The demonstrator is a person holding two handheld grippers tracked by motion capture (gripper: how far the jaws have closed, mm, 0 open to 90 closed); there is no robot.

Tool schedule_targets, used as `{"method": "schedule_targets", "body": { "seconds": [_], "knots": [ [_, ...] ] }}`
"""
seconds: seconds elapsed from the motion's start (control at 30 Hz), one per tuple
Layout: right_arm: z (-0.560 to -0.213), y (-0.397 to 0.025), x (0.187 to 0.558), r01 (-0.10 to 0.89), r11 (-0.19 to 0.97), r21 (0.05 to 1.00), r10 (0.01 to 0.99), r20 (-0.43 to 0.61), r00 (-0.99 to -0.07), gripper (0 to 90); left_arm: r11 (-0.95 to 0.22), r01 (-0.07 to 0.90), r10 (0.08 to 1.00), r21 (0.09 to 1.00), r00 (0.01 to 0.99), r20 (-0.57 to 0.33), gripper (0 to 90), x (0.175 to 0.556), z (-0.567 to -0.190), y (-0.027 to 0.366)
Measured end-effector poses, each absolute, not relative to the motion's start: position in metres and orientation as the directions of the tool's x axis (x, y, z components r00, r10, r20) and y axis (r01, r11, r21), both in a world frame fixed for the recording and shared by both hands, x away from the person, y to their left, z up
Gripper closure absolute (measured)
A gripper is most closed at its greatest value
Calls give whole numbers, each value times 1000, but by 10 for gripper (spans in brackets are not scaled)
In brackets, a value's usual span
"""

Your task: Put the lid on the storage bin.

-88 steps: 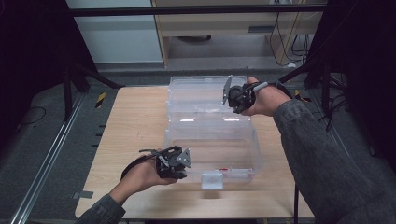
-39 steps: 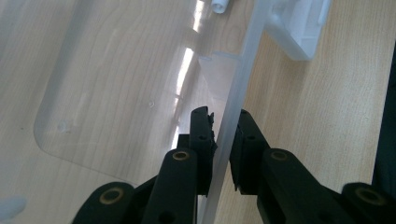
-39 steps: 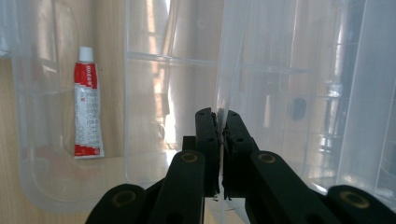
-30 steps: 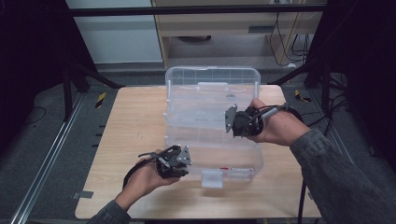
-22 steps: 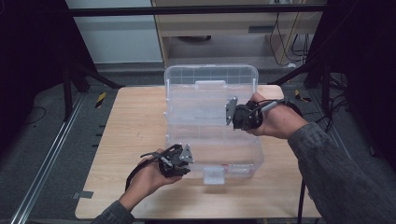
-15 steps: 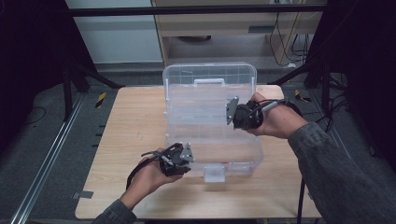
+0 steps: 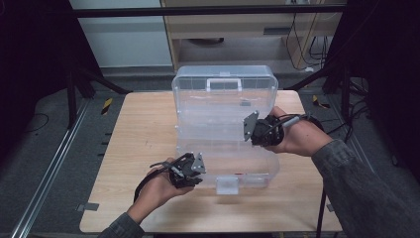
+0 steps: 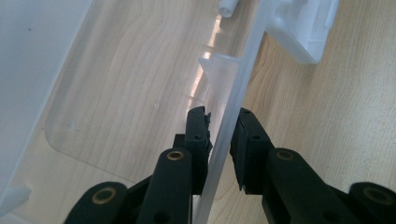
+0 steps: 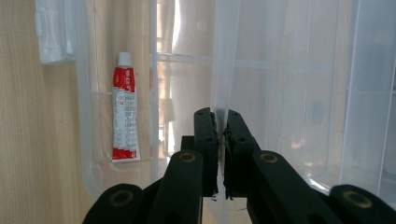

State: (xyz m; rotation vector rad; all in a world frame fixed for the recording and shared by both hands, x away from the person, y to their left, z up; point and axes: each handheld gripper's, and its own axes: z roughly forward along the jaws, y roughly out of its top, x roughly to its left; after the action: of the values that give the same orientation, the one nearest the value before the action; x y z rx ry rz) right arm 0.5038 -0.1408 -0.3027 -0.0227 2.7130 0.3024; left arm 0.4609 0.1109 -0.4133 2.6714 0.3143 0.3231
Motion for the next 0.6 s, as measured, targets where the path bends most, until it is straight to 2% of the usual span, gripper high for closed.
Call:
{"method": "schedule_targets", "body": {
  "seconds": [0.33,0.4,0.6],
  "knots": [
    [-304,-144,503,-57,973,222,38,-403,-915,848,-874,172,284,454,940,190,754,458,-415,111],
    [-305,-144,501,-62,972,225,34,-401,-916,851,-858,215,324,465,931,167,750,454,-417,111],
    [-307,-147,498,-56,970,236,43,-392,-919,848,-854,214,331,474,927,179,738,452,-418,111]
  ]
}}
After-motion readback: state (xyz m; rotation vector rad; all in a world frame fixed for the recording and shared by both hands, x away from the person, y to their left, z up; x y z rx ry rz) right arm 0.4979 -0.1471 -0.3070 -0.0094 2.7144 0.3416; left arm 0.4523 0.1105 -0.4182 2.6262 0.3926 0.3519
